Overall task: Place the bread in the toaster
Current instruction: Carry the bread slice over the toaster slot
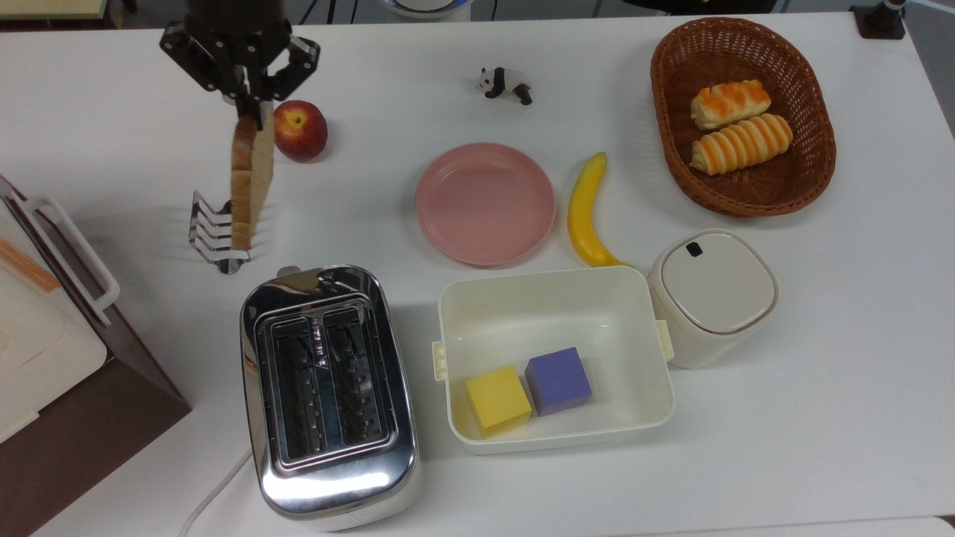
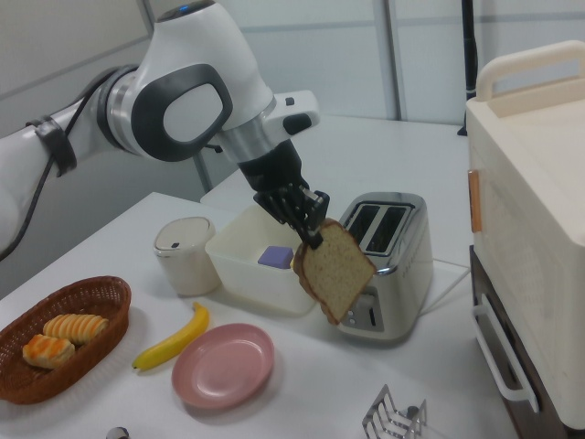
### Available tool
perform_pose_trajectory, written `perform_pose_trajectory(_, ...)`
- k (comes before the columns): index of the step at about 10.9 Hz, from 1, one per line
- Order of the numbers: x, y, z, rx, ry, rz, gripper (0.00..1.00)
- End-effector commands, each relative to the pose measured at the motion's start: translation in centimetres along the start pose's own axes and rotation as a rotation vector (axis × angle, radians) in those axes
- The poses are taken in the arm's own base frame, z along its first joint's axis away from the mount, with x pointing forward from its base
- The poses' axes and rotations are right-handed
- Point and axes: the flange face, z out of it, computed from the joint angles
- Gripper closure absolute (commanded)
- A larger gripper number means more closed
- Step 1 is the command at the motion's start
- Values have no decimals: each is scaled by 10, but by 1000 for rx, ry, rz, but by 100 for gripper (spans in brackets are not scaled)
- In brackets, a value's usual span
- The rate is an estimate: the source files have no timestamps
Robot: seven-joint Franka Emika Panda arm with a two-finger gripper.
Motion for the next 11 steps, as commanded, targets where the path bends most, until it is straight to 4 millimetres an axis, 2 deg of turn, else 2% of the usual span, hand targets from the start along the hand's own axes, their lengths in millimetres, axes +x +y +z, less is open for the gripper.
perform_pose_trajectory(1, 31, -25, 18, 41, -5, -3, 100)
perform_pose_trajectory(4, 55, -39, 36, 68, 18, 39, 100)
perform_pose_trajectory(8, 77, -40, 28, 122, 192, 156, 100)
perform_pose_trajectory(11, 79, -36, 6, 209, 243, 203, 100)
